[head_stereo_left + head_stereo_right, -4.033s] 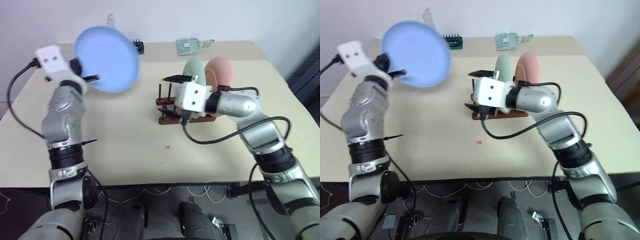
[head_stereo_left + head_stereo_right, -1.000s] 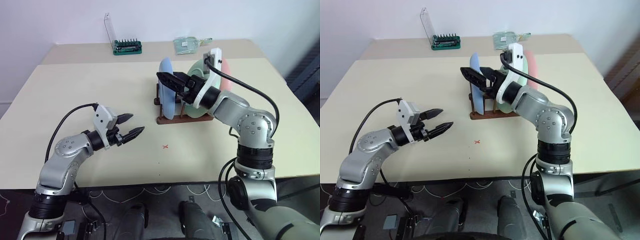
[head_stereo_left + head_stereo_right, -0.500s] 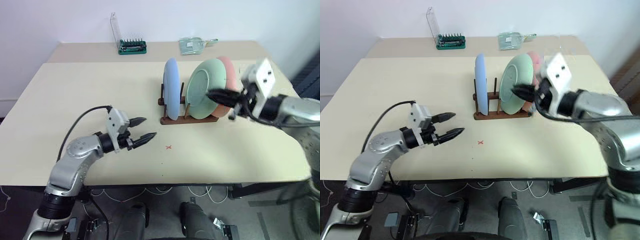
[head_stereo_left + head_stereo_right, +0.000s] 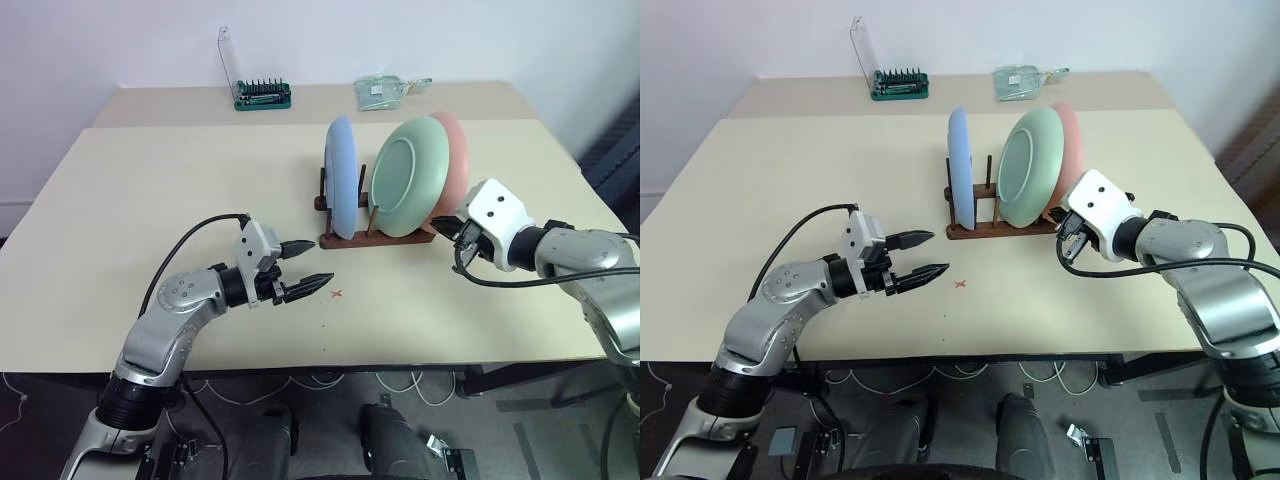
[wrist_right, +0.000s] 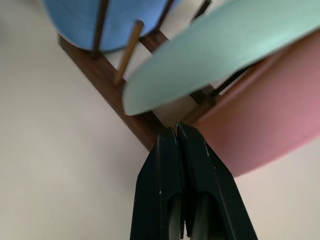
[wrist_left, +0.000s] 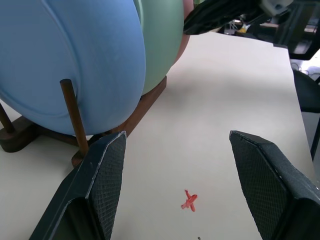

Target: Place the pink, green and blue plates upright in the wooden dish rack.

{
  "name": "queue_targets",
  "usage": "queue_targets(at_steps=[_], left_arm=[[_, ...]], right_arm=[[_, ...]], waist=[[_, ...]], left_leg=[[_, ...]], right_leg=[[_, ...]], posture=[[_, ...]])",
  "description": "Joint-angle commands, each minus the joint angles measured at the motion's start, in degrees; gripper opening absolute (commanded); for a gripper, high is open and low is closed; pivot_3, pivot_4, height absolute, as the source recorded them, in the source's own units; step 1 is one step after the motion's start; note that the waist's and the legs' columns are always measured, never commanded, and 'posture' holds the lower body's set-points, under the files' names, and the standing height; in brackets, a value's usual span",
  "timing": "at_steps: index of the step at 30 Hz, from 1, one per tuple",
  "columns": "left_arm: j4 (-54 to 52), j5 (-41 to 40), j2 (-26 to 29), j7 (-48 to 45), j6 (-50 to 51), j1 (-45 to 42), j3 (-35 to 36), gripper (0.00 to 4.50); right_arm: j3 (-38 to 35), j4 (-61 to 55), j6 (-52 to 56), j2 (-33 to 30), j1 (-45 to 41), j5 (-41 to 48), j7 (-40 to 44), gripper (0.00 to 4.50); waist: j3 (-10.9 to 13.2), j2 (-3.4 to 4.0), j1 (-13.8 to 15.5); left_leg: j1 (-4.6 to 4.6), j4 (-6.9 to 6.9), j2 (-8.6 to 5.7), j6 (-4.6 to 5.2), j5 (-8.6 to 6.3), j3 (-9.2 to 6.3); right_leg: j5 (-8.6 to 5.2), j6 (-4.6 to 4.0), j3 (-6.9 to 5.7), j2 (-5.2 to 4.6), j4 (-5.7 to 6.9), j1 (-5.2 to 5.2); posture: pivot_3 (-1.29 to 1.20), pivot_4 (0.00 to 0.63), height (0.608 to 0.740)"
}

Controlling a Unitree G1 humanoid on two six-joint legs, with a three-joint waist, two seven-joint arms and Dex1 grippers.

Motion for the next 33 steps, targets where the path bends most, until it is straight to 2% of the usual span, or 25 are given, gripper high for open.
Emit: queue_targets(at_steps=[1,9,16,23,27,33], left_arm=[[-2.2,0.1,0.1,0.6,-1.0,0.5,0.8,3.40],[-3.0,-0.3,0.3,1.5,-0.4,0.9,1.2,3.40],[-2.7,-0.4,-0.6,2.5,-0.2,0.1,1.0,3.40],[-0.4,0.5,-0.7,4.2,-0.8,-0.9,2.7,3.40],[5.7,2.5,3.8,4.2,-3.5,0.0,8.2,3.40],[12.8,3.7,9.0,3.5,-7.1,1.8,14.3,3.40]], right_arm=[[-0.5,-0.4,-1.9,2.0,-3.1,-0.4,0.7,0.02],[-0.4,-4.1,-1.9,4.2,-4.3,0.4,4.0,0.02],[-2.4,-3.9,-2.0,2.5,-2.9,-1.2,4.8,0.02],[-12.4,-2.6,-4.3,-1.1,3.7,2.6,10.2,0.02],[-23.6,0.5,-4.7,-0.7,14.5,7.7,15.8,0.02],[-28.5,8.4,-9.7,2.3,18.9,8.8,16.1,0.02]], waist=[[0.0,0.00,-0.1],[0.0,0.00,0.1],[0.0,0.00,0.1],[0.0,-0.01,0.3],[0.0,-0.03,0.3],[0.0,0.08,-0.2]], left_leg=[[0.00,-0.01,0.00,0.00,0.00,0.00],[0.00,0.01,-0.03,0.00,0.00,-0.05],[0.00,0.00,-0.02,0.00,0.00,-0.07],[0.00,0.01,-0.04,0.00,0.00,-0.07],[0.02,-0.02,-0.02,0.02,-0.01,-0.09],[0.11,0.00,0.01,0.04,-0.02,0.01]], right_leg=[[0.00,0.00,0.00,0.00,0.01,-0.01],[0.00,0.01,0.00,0.00,0.00,0.03],[0.00,0.00,-0.01,0.01,0.01,0.02],[0.00,0.01,-0.01,0.00,-0.01,0.06],[-0.01,0.02,-0.04,0.01,0.00,0.08],[0.00,0.01,-0.01,0.02,0.02,0.10]], posture=[[0.00,0.150,0.740],[0.00,0.150,0.740],[0.00,0.150,0.740],[0.00,0.150,0.740],[0.00,0.150,0.740],[0.00,0.150,0.740]])
